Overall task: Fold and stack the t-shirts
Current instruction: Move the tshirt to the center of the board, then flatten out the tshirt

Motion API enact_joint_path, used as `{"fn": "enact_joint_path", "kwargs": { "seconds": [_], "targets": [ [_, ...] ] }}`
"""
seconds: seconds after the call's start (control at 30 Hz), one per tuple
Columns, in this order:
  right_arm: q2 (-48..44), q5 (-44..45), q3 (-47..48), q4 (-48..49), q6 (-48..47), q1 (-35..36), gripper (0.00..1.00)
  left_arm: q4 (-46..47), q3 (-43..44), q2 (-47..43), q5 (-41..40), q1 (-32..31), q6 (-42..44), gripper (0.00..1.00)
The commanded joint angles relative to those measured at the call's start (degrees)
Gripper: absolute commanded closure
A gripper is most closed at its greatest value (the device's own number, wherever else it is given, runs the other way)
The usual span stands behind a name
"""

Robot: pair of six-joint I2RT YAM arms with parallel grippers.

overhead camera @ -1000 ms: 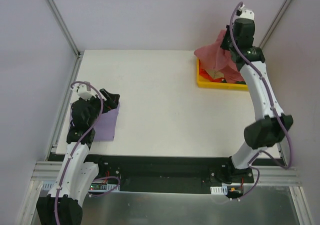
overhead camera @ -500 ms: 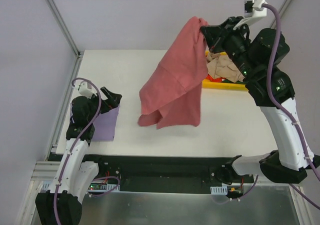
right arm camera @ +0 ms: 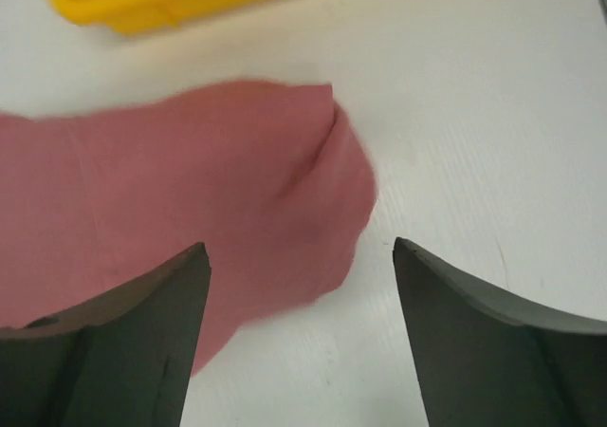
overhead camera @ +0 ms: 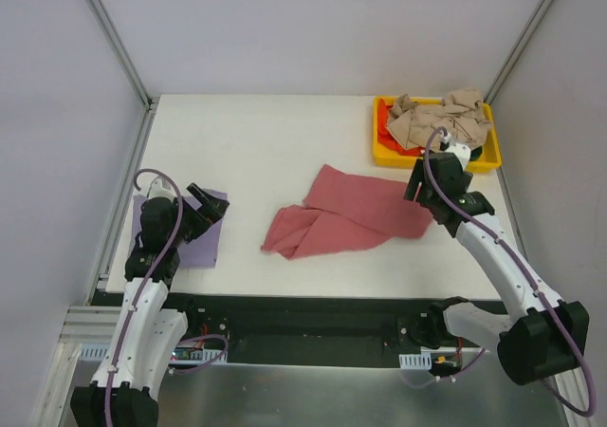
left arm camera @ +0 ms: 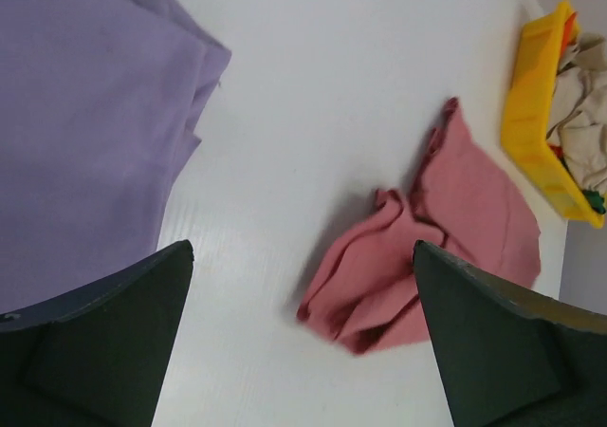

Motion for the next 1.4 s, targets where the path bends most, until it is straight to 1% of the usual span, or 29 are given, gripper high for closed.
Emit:
{"fn": "enact_joint_path", "kwargs": {
  "seconds": [0.0,0.03,0.1,0.17,0.23,0.27,0.33,0.43,0.47,0.53,0.57,0.63,0.73,0.8,0.9,1.03,1.2,1.27,1.3,1.33,1.37],
  "targets": [
    [-0.6,-3.4,-0.7,-0.4,0.2,-2.8,0.04,-2.6,-2.6,3.8,5.5,0.1,-3.3,0.01],
    [0.3,-4.3,0.5,-0.4,-2.8,-1.1,0.04,-2.6,-2.9,4.7,6.7,0.1,-3.8,0.01],
    [1.7,-2.1,2.0,1.3,-9.4,5.5,0.04,-2.6,-3.1,6.8,8.5,0.1,-4.3,0.01],
    [3.5,-5.3,2.7,5.5,-14.4,11.8,0.04,-2.6,-3.3,8.2,10.0,0.1,-4.5,0.01],
    [7.1,-11.7,3.7,7.9,-14.3,13.8,0.04,-2.6,-3.4,9.5,9.7,-2.6,-4.6,0.01],
    [9.3,-12.6,5.0,8.0,-13.0,14.4,0.04,-2.6,-3.3,10.1,9.4,-3.6,-4.7,0.01],
    [15.0,-10.8,8.3,7.0,-12.6,16.7,0.04,-2.6,-3.0,11.4,9.4,-5.8,-4.9,0.01],
    [25.8,-6.1,17.1,2.4,-13.1,19.4,0.01,-2.6,-2.4,13.5,8.6,-10.9,-5.7,0.01],
    [30.7,-5.3,20.7,0.2,-14.0,20.6,0.08,-2.5,-2.3,14.1,7.8,-12.5,-6.1,0.02],
    [37.4,-4.5,26.8,-4.0,-15.3,22.2,0.12,-1.9,-2.2,15.6,6.6,-14.9,-6.9,0.05],
    [40.5,-4.0,29.2,-5.2,-15.8,22.9,0.13,-1.2,-2.2,16.5,6.4,-15.6,-7.0,0.09],
    [45.2,-3.8,33.7,-7.2,-16.2,23.8,0.16,0.9,-2.2,18.8,7.1,-17.0,-7.0,0.16],
    [50.6,-5.7,38.1,-10.2,-14.4,24.5,0.22,3.9,-1.7,23.1,8.4,-19.1,-6.6,0.25],
    [53.0,-6.4,39.6,-11.1,-12.9,24.4,0.28,5.3,-1.0,25.8,8.0,-20.4,-6.6,0.27],
    [55.3,-8.3,41.1,-11.0,-12.5,24.5,0.30,7.0,1.1,30.6,7.2,-21.9,-6.4,0.28],
    [57.6,-8.1,43.2,-11.0,-12.3,24.5,0.34,8.3,4.3,37.2,7.4,-22.6,-5.9,0.35],
    [59.8,-8.1,43.9,-10.2,-11.8,24.5,0.39,10.2,5.9,42.1,9.4,-23.6,-5.7,0.49],
    [60.9,-8.1,44.6,-10.3,-11.6,24.5,0.41,10.7,5.8,42.9,10.7,-24.0,-5.6,0.60],
    [61.2,-7.7,44.9,-10.5,-11.3,24.5,0.43,12.2,5.8,43.0,10.9,-24.2,-5.6,0.66],
    [61.3,-7.5,44.8,-10.4,-11.1,24.6,0.46,12.5,5.7,43.0,11.1,-24.5,-5.5,0.74],
    [61.4,-6.9,44.8,-10.3,-10.9,24.5,0.49,12.7,5.6,43.0,11.2,-24.7,-5.4,0.87]
  ]
}}
